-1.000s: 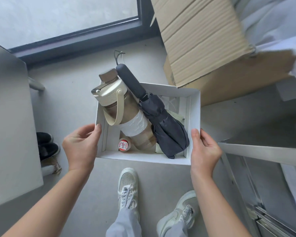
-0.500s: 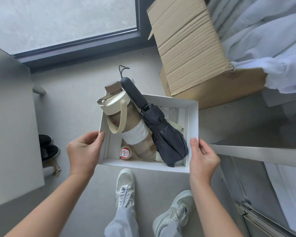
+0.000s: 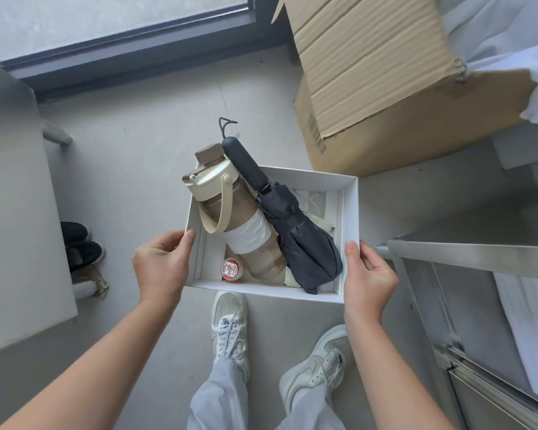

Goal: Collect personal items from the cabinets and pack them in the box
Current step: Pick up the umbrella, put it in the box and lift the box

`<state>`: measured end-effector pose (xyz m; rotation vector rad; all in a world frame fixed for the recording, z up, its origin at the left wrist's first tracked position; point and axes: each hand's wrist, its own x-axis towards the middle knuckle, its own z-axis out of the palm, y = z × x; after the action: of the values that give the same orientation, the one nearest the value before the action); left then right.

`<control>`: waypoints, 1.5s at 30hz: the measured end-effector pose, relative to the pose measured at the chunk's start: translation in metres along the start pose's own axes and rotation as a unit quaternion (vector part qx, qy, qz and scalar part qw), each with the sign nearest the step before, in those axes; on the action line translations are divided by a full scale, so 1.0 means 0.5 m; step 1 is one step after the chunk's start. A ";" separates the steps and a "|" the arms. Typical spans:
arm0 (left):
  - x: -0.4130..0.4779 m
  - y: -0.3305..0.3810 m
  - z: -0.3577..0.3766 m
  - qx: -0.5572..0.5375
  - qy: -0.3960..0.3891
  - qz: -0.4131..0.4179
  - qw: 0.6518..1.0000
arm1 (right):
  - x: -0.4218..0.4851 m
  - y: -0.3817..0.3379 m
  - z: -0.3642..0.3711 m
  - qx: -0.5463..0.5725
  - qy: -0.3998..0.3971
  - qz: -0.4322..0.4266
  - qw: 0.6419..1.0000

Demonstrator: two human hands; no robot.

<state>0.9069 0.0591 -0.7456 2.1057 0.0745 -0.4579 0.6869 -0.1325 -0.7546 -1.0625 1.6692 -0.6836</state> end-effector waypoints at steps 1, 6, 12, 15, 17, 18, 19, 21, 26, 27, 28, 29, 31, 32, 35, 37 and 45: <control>0.001 -0.003 0.001 0.004 -0.002 -0.006 1.000 | 0.000 0.001 0.000 -0.004 0.000 0.001 1.000; -0.002 0.007 -0.005 0.005 -0.016 -0.017 1.000 | 0.003 -0.019 0.004 -0.013 -0.003 -0.002 1.000; -0.007 0.059 -0.054 -0.045 0.007 -0.043 0.998 | 0.006 -0.071 0.026 -0.014 -0.042 -0.011 0.999; -0.016 0.085 -0.089 -0.068 0.035 -0.049 0.996 | 0.002 -0.103 0.036 -0.006 -0.075 -0.024 0.997; -0.031 0.101 -0.113 -0.078 0.057 -0.054 0.994 | -0.005 -0.131 0.042 -0.006 -0.097 -0.030 0.995; -0.041 0.108 -0.126 -0.085 0.068 -0.056 0.992 | -0.011 -0.147 0.045 -0.009 -0.112 -0.034 0.993; -0.054 0.116 -0.139 -0.093 0.080 -0.058 0.991 | -0.018 -0.163 0.046 -0.015 -0.125 -0.039 0.991; -0.086 0.131 -0.165 -0.106 0.100 -0.060 0.988 | -0.033 -0.195 0.042 -0.027 -0.149 -0.051 0.987; -0.183 0.169 -0.224 -0.126 0.153 -0.054 0.979 | -0.079 -0.278 0.012 -0.029 -0.194 -0.077 0.978; -0.199 0.176 -0.236 -0.128 0.163 -0.050 0.977 | -0.090 -0.292 0.004 -0.028 -0.200 -0.081 0.976; -0.215 0.182 -0.246 -0.128 0.171 -0.047 0.976 | -0.100 -0.303 -0.004 -0.028 -0.206 -0.084 0.975; -0.229 0.186 -0.257 -0.127 0.178 -0.044 0.975 | -0.110 -0.312 -0.012 -0.026 -0.210 -0.086 0.974; -0.250 0.189 -0.276 -0.129 0.188 -0.037 0.973 | -0.126 -0.319 -0.023 -0.021 -0.220 -0.093 0.971; -0.259 0.188 -0.286 -0.130 0.192 -0.035 0.972 | -0.136 -0.321 -0.027 -0.017 -0.224 -0.095 0.970; -0.276 0.180 -0.314 -0.135 0.205 -0.029 0.969 | -0.166 -0.315 -0.031 -0.004 -0.232 -0.105 0.967; -0.288 0.167 -0.333 -0.135 0.211 -0.033 0.968 | -0.187 -0.305 -0.027 -0.008 -0.236 -0.108 0.966; -0.340 0.102 -0.432 -0.138 0.258 -0.061 0.954 | -0.297 -0.267 -0.005 -0.054 -0.266 -0.118 0.955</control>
<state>0.8243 0.2306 -0.5409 1.8987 0.5435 0.0448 0.7446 -0.0610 -0.5774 -1.3972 1.1334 -0.4045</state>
